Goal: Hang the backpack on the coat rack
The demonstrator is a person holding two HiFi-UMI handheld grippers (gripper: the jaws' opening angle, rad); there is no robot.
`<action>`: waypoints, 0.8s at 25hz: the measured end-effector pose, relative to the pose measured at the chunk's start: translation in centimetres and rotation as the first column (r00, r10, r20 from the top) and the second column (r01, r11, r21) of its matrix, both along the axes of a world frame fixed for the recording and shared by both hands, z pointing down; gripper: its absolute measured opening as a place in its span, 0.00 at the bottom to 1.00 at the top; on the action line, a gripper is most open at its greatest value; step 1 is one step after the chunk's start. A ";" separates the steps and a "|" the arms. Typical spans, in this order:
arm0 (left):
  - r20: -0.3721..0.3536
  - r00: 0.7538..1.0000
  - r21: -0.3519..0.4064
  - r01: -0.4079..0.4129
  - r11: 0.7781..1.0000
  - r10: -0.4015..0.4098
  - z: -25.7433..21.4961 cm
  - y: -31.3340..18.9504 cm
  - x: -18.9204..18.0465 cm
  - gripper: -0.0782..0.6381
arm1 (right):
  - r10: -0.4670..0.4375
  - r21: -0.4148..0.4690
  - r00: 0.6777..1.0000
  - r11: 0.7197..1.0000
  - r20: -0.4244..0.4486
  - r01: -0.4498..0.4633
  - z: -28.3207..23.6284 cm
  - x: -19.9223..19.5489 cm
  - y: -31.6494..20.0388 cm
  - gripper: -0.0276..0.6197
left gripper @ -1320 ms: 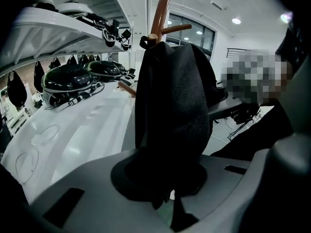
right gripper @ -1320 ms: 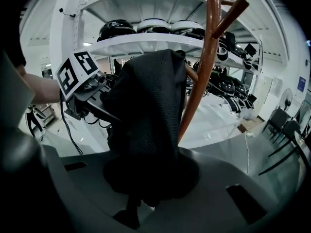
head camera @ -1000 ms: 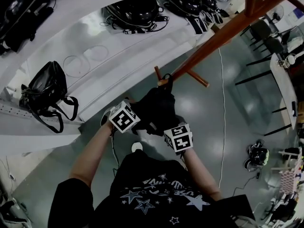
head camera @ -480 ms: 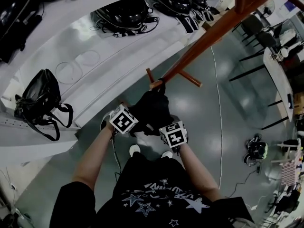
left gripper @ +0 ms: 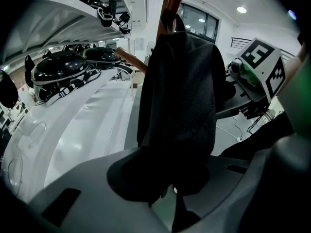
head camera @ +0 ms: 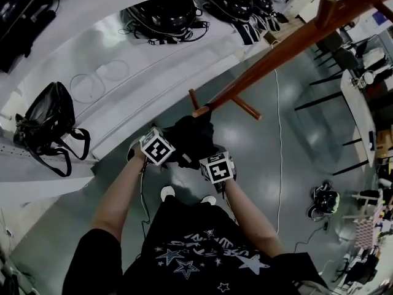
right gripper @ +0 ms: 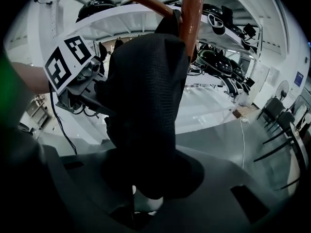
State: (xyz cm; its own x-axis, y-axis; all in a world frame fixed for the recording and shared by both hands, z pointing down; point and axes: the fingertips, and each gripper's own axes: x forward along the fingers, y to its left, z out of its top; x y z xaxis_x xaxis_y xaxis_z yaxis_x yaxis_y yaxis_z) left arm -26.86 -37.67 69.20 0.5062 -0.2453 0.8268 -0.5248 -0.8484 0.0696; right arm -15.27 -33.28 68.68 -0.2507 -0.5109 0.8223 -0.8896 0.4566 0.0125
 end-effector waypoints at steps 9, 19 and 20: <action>0.003 0.994 0.008 0.113 0.994 -0.113 1.4 -1.5 0.1 0.32 | 0.028 -0.038 0.999 0.999 0.026 -0.027 1.3 0.9 -1.9 0.24; -0.026 0.970 0.009 0.240 0.971 -0.240 0.8 -0.5 -1.1 0.54 | -0.094 -0.007 0.993 0.995 0.070 0.095 0.7 0.7 -1.1 0.46; -0.023 0.967 0.018 0.255 0.967 -0.254 0.6 -0.4 -1.4 0.55 | -0.122 -0.001 0.991 0.992 0.063 0.122 0.6 0.7 -0.9 0.48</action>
State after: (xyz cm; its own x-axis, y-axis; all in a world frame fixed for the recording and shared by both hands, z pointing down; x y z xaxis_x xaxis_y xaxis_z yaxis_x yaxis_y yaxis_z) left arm -28.30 -38.03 69.79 0.4419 -0.3849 0.8103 -0.7222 -0.6884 0.0669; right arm -14.60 -34.18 69.25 -0.3620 -0.4697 0.8052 -0.8261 0.5619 -0.0436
